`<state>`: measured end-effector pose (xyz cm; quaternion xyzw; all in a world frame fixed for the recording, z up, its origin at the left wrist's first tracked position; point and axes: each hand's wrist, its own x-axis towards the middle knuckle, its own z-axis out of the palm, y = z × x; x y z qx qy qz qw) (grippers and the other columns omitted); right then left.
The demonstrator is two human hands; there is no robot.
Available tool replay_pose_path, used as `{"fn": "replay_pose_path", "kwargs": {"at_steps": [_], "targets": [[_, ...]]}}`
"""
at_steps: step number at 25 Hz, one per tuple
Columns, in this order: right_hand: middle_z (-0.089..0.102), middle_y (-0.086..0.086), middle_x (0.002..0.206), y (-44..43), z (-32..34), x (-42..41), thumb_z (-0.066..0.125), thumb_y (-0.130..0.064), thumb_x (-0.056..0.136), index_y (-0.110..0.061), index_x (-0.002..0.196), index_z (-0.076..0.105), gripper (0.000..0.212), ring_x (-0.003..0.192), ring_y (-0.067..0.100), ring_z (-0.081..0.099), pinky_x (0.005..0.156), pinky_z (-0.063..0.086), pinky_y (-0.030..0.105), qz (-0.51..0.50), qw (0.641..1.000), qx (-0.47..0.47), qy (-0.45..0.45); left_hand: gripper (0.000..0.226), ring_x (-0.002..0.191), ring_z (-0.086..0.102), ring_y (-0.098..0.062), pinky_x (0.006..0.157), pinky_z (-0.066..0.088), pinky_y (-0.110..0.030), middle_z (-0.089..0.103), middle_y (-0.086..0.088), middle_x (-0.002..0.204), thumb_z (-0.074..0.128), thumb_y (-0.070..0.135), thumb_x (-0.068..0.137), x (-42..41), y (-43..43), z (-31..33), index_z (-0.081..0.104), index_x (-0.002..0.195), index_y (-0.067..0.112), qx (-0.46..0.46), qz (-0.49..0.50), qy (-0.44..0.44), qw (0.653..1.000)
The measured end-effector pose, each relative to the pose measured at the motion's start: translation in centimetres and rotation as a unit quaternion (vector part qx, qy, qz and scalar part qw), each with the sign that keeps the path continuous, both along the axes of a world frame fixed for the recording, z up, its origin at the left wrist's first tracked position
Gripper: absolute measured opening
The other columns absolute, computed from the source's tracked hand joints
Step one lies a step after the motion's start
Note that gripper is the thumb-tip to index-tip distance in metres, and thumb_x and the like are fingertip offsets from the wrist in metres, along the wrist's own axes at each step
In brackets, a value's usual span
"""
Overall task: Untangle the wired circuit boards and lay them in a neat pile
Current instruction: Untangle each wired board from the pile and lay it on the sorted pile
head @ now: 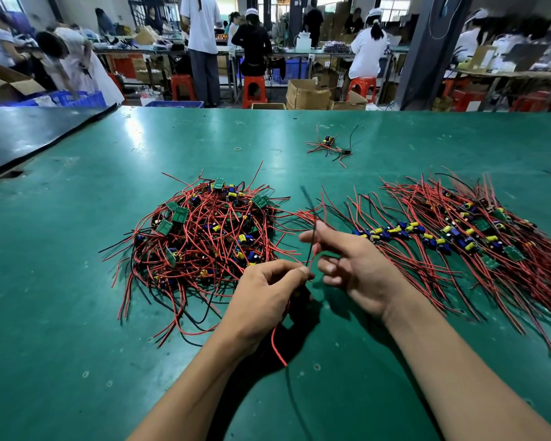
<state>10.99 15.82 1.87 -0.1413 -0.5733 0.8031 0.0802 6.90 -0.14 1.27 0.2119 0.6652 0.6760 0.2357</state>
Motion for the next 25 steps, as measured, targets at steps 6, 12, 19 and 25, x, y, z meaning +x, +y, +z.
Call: {"fn": "replay_pose_path", "kwargs": {"at_steps": [6, 12, 19, 25], "targets": [[0.074, 0.008, 0.087, -0.5, -0.8, 0.3, 0.075, -0.036, 0.078, -0.014, 0.099, 0.079, 0.03, 0.072, 0.018, 0.066, 0.067, 0.055, 0.032, 0.089, 0.99, 0.103, -0.021, 0.019, 0.051, 0.06, -0.016, 0.049, 0.049, -0.02, 0.066, -0.011, 0.059, 0.059, 0.009, 0.094, -0.3, 0.0, 0.2, 0.071, 0.083, 0.0, 0.023, 0.013, -0.038, 0.999], [0.049, -0.002, 0.06, -0.1, -0.8, -0.1, 0.071, -0.02, 0.089, -0.011, 0.084, 0.075, 0.011, 0.043, 0.007, 0.033, 0.043, 0.021, 0.019, -0.062, 0.996, 0.069, -0.018, 0.021, 0.051, 0.054, -0.017, 0.053, 0.044, -0.024, 0.062, -0.01, 0.057, 0.059, 0.008, 0.093, -0.3, 0.2, 0.0, 0.068, 0.074, 0.004, 0.024, 0.004, -0.049, 0.998], [0.064, -0.003, 0.065, 0.3, -0.1, -0.3, 0.06, -0.026, 0.098, -0.013, 0.083, 0.071, 0.022, 0.04, 0.006, 0.039, 0.041, 0.03, 0.018, -0.148, 0.989, 0.014, -0.026, 0.021, 0.053, 0.057, -0.016, 0.054, 0.046, -0.022, 0.066, -0.008, 0.06, 0.062, 0.01, 0.092, -0.2, 0.2, -0.5, 0.069, 0.074, 0.003, -0.016, -0.005, 0.039, 0.999], [0.057, -0.003, 0.064, 0.7, 1.0, 0.0, 0.056, -0.029, 0.093, -0.009, 0.081, 0.074, 0.029, 0.039, 0.006, 0.032, 0.037, 0.025, 0.017, -0.078, 0.975, -0.207, -0.024, 0.02, 0.052, 0.057, -0.014, 0.054, 0.045, -0.021, 0.066, -0.007, 0.06, 0.063, 0.012, 0.092, -0.2, 0.1, -0.6, 0.069, 0.075, 0.0, -0.019, -0.012, 0.049, 0.999]]}}
